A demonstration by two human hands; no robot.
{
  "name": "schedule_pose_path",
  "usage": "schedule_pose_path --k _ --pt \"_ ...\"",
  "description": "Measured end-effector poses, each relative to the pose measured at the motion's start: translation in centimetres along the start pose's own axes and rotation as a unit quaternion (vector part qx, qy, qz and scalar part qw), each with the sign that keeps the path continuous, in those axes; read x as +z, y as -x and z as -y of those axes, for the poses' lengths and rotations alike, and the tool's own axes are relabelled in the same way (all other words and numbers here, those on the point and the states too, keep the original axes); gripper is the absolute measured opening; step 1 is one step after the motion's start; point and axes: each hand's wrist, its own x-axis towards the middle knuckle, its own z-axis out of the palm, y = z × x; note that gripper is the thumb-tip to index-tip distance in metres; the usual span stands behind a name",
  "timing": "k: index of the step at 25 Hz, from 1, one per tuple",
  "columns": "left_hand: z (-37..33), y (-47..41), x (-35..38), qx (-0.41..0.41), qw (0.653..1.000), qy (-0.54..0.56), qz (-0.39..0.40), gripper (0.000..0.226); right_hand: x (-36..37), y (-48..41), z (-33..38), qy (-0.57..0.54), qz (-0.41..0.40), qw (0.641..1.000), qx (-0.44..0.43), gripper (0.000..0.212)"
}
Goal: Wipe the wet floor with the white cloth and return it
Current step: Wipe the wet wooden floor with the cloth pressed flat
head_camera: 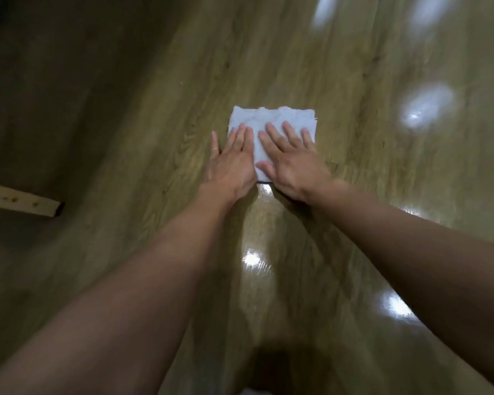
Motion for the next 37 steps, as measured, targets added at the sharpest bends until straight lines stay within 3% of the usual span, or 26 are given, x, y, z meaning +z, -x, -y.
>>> schedule_pose_path --k 5,7,10,13,15,18,20,23,26,28,33,37 --pt "-0.9 8.1 3.8 -0.002 0.989 0.11 -0.094 0.065 3.5 7.0 4.4 -0.032 -0.046 0.996 -0.074 0.054" --pt "-0.1 10.2 4.8 -0.002 0.991 0.1 -0.086 0.065 3.6 7.3 4.3 -0.028 -0.027 0.994 -0.106 0.055" --pt "3.9 5.2 3.6 -0.061 0.992 0.087 -0.066 0.067 1.9 0.5 5.0 0.03 -0.002 0.988 -0.15 0.057" --pt "7.2 -1.0 0.7 -0.133 0.988 0.075 -0.032 0.063 1.0 -7.0 7.4 0.022 0.013 0.997 -0.076 0.058" --pt "6.7 -1.5 -0.1 -0.145 0.987 0.061 -0.025 0.06 0.8 -6.4 8.0 0.0 0.027 0.997 -0.071 0.063" --pt "0.4 4.4 2.2 -0.054 0.99 0.103 -0.078 0.064 1.3 2.5 3.8 0.05 -0.006 0.99 -0.133 0.061" --pt "-5.0 9.0 3.5 0.029 0.989 0.125 -0.074 0.065 1.2 9.1 -0.1 0.054 0.005 0.989 -0.138 0.058" --pt "-9.2 6.3 1.6 0.021 0.994 0.095 -0.047 0.067 -0.6 9.6 -5.6 0.056 0.046 0.991 -0.113 0.053" --pt "-12.7 0.2 -2.7 -0.036 0.995 0.085 0.049 0.069 -4.0 4.4 -9.8 0.045 0.095 0.991 -0.086 0.057" --pt "-15.1 -0.8 -3.5 -0.035 0.995 0.055 0.071 0.07 -5.0 4.6 -11.9 0.037 0.114 0.99 -0.08 0.063" --pt "-22.6 7.4 -0.3 0.124 0.991 0.004 0.04 0.064 -0.9 20.2 -16.7 0.069 -0.003 0.993 -0.096 0.054" --pt "-27.3 6.2 -1.3 0.113 0.992 -0.048 0.02 0.063 -1.7 19.2 -22.1 0.09 0.001 0.992 -0.09 0.056"
